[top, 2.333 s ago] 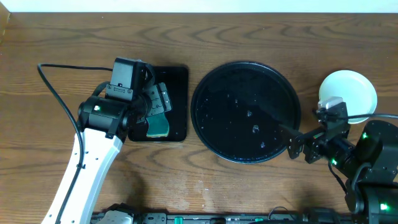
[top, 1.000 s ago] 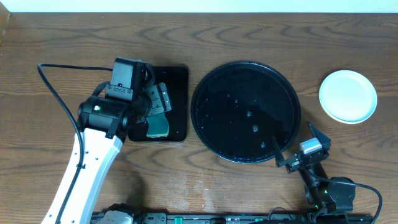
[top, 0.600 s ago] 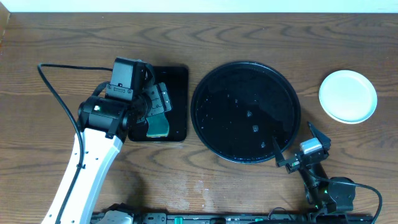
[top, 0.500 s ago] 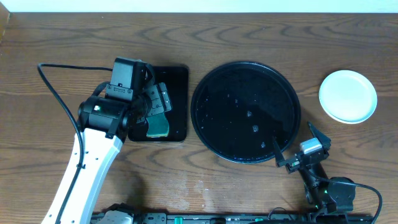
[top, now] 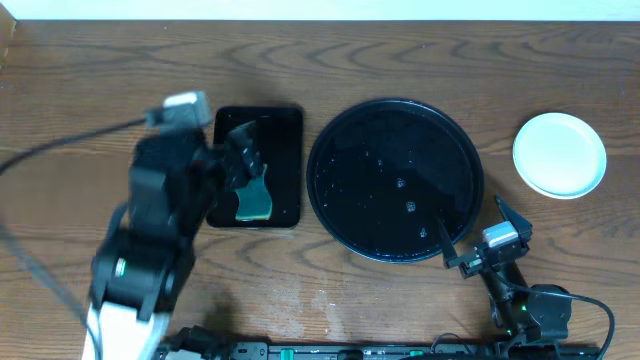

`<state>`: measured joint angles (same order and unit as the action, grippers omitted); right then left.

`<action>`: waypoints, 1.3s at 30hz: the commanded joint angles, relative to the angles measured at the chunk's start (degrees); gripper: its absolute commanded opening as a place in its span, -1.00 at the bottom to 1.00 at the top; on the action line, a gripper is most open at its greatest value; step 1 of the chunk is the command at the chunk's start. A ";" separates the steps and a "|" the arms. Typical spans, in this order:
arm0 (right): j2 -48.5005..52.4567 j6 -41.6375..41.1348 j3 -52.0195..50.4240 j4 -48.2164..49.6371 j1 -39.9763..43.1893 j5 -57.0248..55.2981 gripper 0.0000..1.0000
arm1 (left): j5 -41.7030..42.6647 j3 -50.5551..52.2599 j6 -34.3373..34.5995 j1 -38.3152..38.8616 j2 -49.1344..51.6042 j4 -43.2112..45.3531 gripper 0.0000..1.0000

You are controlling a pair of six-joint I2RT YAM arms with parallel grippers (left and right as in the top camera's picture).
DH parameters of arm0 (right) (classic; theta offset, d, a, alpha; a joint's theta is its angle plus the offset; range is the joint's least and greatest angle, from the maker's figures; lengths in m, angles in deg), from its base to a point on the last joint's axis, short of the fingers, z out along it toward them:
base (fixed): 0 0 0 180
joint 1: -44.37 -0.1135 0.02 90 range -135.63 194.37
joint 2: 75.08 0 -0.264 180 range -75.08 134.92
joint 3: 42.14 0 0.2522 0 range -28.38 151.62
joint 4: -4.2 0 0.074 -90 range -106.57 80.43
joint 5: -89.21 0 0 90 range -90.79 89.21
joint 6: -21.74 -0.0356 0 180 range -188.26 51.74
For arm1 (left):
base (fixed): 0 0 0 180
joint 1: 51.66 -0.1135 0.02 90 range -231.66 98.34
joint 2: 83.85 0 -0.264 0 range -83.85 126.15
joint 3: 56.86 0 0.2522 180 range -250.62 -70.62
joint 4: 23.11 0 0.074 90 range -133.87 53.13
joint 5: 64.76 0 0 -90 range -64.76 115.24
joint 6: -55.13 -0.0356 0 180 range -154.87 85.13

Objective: Clean dirty plates on tray and stack at the side

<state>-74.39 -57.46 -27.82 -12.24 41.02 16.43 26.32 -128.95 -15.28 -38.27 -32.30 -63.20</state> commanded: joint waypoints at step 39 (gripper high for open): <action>-0.39 -0.46 -0.24 -0.04 -0.28 -0.28 0.99 | 1.29 58.10 -12.07 -10.91 -51.47 31.06 0.69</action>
<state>-74.41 -57.46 -27.82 -12.26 41.02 16.29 27.04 -70.96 -26.18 -48.89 -83.27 -32.38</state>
